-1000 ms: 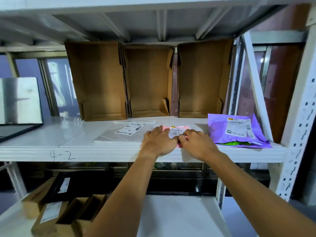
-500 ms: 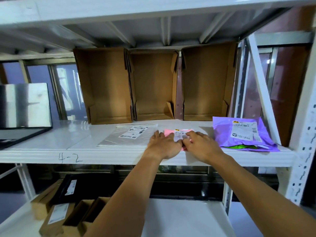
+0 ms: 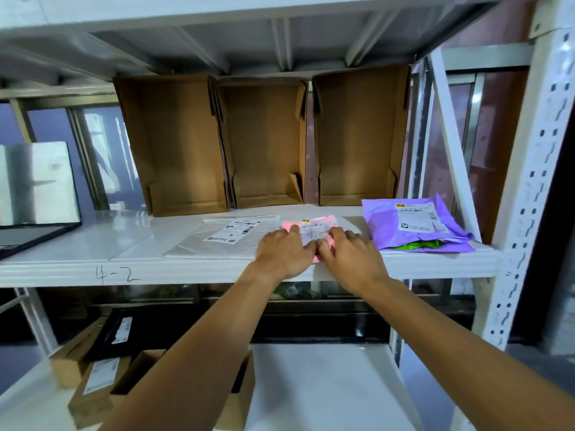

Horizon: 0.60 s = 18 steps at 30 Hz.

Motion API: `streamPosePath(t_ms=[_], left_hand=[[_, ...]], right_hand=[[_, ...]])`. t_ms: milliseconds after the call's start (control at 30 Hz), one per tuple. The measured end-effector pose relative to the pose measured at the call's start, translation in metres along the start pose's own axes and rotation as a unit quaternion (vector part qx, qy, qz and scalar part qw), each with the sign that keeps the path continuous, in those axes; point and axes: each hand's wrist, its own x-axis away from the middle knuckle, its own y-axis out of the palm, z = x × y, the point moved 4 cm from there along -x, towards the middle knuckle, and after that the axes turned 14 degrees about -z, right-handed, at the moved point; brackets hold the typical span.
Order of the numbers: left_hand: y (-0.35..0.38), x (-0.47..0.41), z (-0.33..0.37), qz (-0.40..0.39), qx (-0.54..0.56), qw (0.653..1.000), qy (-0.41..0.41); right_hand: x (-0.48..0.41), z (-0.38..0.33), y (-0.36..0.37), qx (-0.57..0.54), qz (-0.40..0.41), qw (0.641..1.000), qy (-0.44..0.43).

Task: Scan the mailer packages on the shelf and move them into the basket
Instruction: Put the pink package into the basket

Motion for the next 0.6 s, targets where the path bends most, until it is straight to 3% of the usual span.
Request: streamPosePath(t_ms=[133, 200, 267, 333, 433, 500, 600], left_hand=[[-0.007, 0.023, 0.008, 0.155, -0.030, 0.986, 0.053], [-0.011, 0.044, 0.011, 0.245, 0.043, 0.965, 0.085], [-0.007, 0.065, 0.012, 0.288, 0.117, 0.945, 0.099], [0.013, 0.076, 0.010, 0.228, 0.148, 0.960, 0.068], [0.045, 0.083, 0.009, 0.043, 0.200, 0.979, 0.010], [0.057, 0.087, 0.006, -0.045, 0.296, 0.954, -0.015], [0.067, 0.089, 0.003, -0.080, 0.476, 0.876, -0.008]], right_hand=[[0.011, 0.000, 0.002, -0.016, 0.059, 0.998, -0.019], [0.017, 0.003, 0.000, -0.031, 0.085, 0.996, -0.014], [0.024, 0.005, 0.000, -0.036, 0.097, 0.994, -0.016], [0.031, 0.006, 0.000, -0.057, 0.107, 0.992, -0.025], [0.042, 0.009, -0.002, -0.110, 0.125, 0.986, -0.022], [0.051, 0.011, -0.002, -0.156, 0.150, 0.976, -0.019], [0.069, 0.015, 0.001, -0.219, 0.170, 0.961, -0.004]])
